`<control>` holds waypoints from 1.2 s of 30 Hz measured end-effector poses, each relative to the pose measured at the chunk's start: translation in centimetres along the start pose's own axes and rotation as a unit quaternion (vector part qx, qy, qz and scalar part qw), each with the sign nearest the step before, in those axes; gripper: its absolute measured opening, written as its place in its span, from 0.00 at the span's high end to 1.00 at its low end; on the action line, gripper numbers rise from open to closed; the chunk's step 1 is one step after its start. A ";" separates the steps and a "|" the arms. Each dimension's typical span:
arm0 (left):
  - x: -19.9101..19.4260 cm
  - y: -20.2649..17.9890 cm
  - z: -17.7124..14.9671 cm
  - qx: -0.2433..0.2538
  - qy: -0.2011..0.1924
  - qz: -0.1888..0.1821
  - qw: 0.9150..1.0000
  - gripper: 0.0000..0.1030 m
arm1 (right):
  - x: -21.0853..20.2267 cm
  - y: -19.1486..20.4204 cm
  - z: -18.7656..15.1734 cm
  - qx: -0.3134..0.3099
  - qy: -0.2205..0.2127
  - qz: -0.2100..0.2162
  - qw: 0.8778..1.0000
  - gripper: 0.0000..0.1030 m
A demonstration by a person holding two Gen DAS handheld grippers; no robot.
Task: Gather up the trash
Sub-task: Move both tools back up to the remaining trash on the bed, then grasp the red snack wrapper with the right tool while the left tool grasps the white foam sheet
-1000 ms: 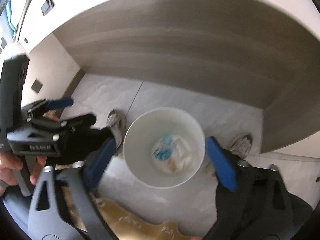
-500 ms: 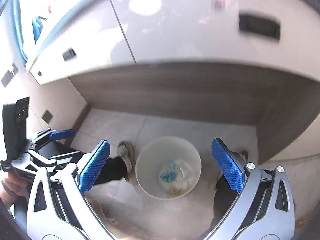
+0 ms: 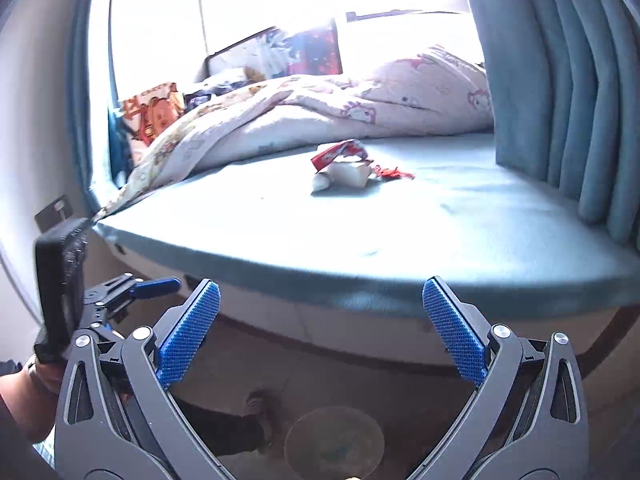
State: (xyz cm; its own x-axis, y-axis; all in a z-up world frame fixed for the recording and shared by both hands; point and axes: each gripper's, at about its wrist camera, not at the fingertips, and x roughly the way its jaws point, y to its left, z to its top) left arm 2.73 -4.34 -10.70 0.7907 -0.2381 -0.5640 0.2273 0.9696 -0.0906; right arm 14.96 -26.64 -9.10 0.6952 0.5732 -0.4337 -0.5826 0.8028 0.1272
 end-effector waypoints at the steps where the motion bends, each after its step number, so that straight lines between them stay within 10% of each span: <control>1: 0.2 -0.3 1.2 0.003 -0.005 0.005 1.000 0.06 | 0.6 -0.1 0.8 0.004 0.005 -0.007 1.000 0.05; 24: 12.8 10.4 14.3 -0.047 0.052 0.034 0.997 0.06 | 26.2 -3.5 15.6 -0.002 0.110 -0.026 0.994 0.06; 36: 13.7 11.4 15.7 -0.053 0.060 0.003 0.997 0.06 | 27.1 -3.6 15.3 -0.020 0.108 0.021 0.994 0.79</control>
State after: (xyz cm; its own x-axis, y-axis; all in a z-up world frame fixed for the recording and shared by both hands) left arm 25.10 2.57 -6.64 0.7167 -0.2298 -0.6585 0.1563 0.9731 -0.1696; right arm 42.31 -11.47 -7.64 0.5665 0.5539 -0.6101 -0.6283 0.7694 0.1151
